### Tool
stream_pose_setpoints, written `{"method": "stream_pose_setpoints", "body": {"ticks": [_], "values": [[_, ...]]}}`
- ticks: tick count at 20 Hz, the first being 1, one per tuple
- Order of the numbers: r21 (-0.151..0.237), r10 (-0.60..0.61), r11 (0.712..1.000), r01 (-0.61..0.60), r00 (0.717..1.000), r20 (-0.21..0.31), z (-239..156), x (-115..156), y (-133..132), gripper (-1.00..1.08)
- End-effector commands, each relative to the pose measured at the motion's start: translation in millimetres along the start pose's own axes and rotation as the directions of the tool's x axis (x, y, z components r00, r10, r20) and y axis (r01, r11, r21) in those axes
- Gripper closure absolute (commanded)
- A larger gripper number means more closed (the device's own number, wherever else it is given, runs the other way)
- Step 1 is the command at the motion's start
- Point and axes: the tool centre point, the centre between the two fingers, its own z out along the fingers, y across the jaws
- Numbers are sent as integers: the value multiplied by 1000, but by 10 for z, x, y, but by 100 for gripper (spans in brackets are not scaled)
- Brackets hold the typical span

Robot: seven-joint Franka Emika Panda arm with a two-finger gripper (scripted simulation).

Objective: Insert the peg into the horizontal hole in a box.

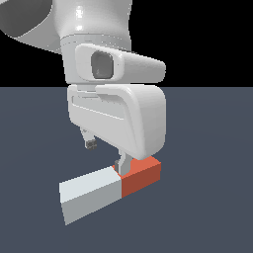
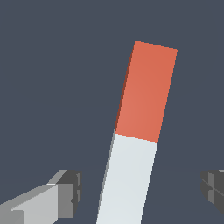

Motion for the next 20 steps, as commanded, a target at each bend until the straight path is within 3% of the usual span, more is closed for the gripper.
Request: {"method": "stream_pose_setpoints", "body": {"ticks": [1, 9, 20], "values": [[1, 71, 998, -71, 998, -1, 53, -97, -8, -92], [3, 195, 981, -195, 981, -3, 152, -273, -46, -92], [4, 204, 979, -204, 979, -3, 280, -289, -57, -92]]}}
